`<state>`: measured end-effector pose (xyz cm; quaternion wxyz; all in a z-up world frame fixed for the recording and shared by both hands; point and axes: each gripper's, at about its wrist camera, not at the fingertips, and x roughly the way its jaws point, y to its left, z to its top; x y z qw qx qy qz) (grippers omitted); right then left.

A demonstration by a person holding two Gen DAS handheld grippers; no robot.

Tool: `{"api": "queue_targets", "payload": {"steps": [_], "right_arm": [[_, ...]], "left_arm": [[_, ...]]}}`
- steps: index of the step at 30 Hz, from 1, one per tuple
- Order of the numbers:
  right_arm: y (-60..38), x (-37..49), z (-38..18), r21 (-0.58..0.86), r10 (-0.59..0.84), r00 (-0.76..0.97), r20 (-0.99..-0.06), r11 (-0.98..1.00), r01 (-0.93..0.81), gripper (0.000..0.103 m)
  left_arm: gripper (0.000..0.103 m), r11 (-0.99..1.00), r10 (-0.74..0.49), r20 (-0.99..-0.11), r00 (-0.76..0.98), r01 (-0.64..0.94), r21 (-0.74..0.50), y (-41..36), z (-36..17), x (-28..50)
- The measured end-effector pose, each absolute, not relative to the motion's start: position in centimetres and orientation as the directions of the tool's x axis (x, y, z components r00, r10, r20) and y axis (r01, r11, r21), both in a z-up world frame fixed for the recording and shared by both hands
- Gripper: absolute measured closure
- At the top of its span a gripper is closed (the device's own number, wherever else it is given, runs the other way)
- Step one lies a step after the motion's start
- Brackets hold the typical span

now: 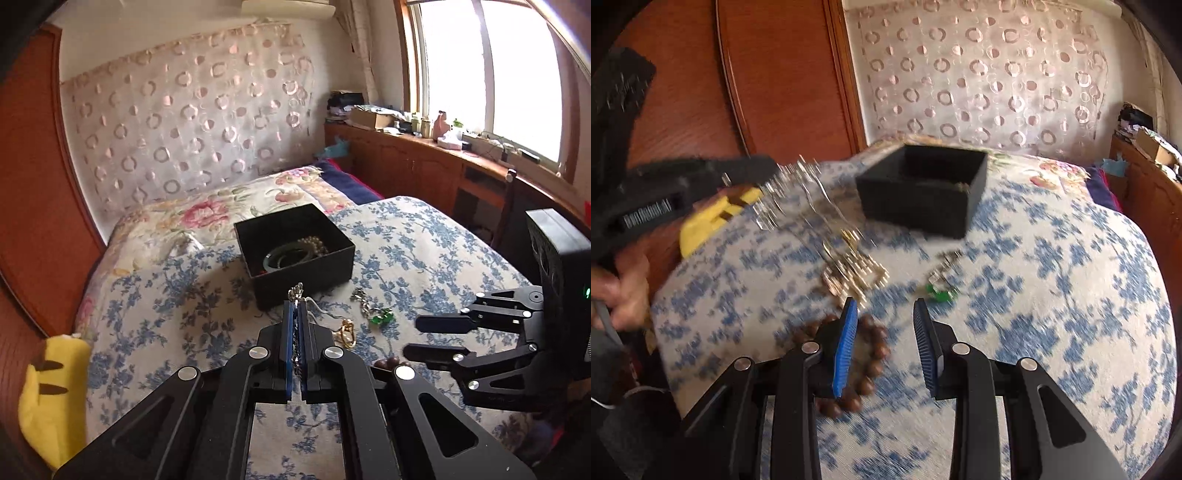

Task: Organize jewelry
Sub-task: 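Lift the silver hairpin with the left tool while the right tool approaches the gold ring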

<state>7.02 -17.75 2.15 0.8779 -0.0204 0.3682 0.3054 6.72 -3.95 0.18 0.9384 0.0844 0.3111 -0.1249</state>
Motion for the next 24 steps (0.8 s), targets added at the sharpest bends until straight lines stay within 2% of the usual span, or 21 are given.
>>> {"api": "queue_targets", "payload": {"steps": [10,19,24], "right_arm": [[-15.4,8.8,2.8,0.211,0.533,0.551,-0.642,0.814,-0.542,0.069],[-15.9,9.5,1.1,0.164,0.446,0.547,-0.708,0.858,-0.487,0.069],[-16.7,9.7,0.8,0.170,0.446,0.541,-0.713,0.859,-0.483,0.069]], "left_arm": [[0.102,0.947,-0.247,-0.616,0.748,0.320,0.009,-4.5,-0.5,6.4],[0.102,0.951,-0.247,-0.612,0.751,0.308,-0.005,-3.9,-0.7,6.3],[0.102,0.954,-0.238,-0.609,0.757,0.300,-0.001,-3.7,-0.6,6.3]]}}
